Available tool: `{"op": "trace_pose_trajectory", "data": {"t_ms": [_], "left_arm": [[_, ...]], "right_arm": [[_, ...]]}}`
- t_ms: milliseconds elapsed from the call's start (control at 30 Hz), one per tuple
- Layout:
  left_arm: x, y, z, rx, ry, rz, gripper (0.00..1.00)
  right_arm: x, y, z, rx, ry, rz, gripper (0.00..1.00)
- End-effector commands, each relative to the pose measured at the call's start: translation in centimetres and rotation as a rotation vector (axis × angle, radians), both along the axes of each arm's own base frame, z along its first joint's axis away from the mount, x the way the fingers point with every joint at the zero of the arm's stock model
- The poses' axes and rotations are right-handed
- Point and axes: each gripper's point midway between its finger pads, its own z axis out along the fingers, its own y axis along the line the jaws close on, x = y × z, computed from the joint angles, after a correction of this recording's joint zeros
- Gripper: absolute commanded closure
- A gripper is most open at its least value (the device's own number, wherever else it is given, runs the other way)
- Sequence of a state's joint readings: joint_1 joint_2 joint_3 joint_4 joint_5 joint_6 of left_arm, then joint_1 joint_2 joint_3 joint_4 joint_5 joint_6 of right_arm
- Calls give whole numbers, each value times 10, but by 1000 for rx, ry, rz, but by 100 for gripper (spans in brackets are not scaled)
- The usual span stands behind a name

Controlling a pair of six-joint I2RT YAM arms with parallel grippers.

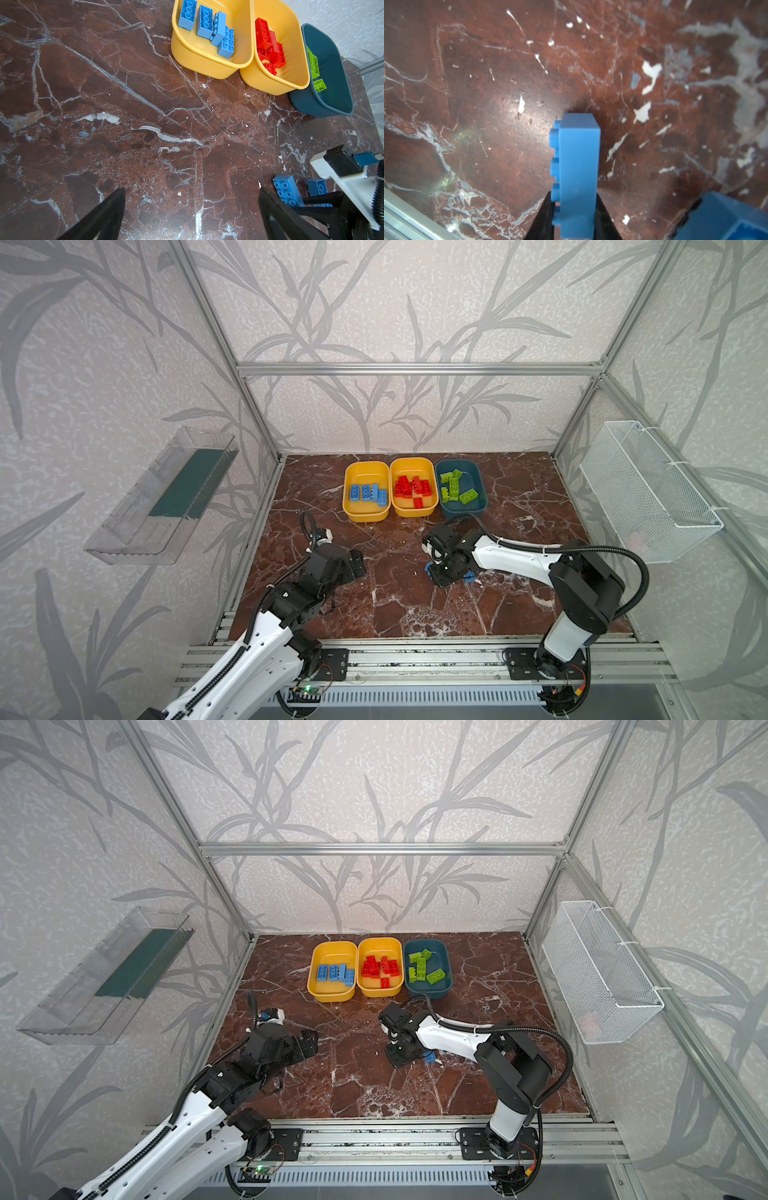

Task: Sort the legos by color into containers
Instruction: 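Grasp a blue brick with the right gripper while the left arm draws back, then carry the blue brick into the blue-brick yellow tub with the right gripper, release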

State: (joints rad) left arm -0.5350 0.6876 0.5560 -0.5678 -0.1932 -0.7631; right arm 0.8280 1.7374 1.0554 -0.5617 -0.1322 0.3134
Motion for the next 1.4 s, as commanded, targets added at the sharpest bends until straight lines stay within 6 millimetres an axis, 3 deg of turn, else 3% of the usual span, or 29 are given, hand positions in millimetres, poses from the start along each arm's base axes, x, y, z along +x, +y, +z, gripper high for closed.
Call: {"op": "trace_pose_trajectory", "data": {"t_ms": [0,133,300,567,833,900,1033,1133,1200,1367], "left_arm": [[5,4,7,20,-13,30,1],[10,9,10,46,-3,61,1],[10,18,13,34,-10,133,1],[14,18,32,14,-35,146,1],[16,24,56,21,-75,167,1],[16,27,58,35,-73,179,1],[15,28,62,27,-74,185,1],[14,27,61,22,-71,175,1],[14,26,61,16,-71,172,1],[13,20,67,-22,-93,143,1]], "right_arm": [[2,6,3,-13,14,27,80],[15,27,19,28,1,46,81],[43,65,69,131,-86,76,81],[121,132,133,227,-285,168,80],[201,184,122,276,-323,141,79],[217,192,115,308,-339,113,72],[240,193,108,385,-320,48,45],[239,188,125,402,-338,60,25],[233,184,138,414,-355,78,21],[214,158,176,398,-415,83,20]]}}
